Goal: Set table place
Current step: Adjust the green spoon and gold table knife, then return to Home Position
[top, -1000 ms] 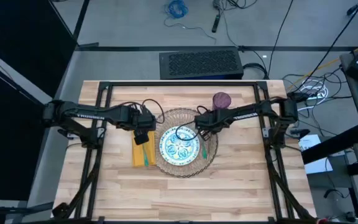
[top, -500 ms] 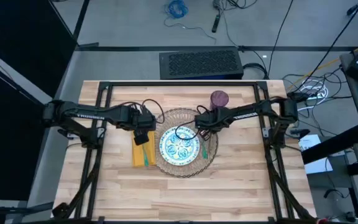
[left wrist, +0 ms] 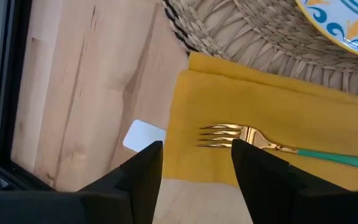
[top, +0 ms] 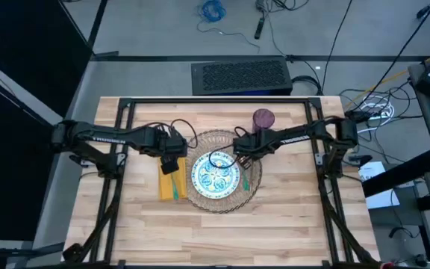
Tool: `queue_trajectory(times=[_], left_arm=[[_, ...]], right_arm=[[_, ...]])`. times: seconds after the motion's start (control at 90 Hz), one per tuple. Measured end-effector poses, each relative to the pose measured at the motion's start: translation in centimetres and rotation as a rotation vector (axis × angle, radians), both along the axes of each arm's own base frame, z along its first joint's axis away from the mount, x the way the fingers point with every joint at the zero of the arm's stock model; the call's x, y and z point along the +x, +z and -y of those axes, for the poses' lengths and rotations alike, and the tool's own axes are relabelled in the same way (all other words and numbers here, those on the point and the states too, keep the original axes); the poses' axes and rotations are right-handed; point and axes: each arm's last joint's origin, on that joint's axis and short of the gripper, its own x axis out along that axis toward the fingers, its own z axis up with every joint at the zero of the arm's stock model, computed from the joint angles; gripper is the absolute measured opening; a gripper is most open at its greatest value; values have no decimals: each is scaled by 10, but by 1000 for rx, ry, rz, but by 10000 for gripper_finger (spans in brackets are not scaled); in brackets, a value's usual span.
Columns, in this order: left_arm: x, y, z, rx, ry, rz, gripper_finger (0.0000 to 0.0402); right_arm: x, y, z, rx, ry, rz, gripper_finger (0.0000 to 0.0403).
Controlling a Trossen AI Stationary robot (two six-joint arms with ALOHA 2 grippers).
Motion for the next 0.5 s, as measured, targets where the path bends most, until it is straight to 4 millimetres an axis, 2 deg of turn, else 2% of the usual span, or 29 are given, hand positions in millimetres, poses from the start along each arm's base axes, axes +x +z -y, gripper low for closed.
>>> queue_trajectory(times=[0.333, 0.5], left_arm=[[-3, 0, 0, -11, 22, -22, 178], [-3, 0, 0, -11, 19, -22, 178]], right_arm=[[0, 1, 0, -14, 31, -20, 0], [7, 20, -4, -87, 122, -29, 0]])
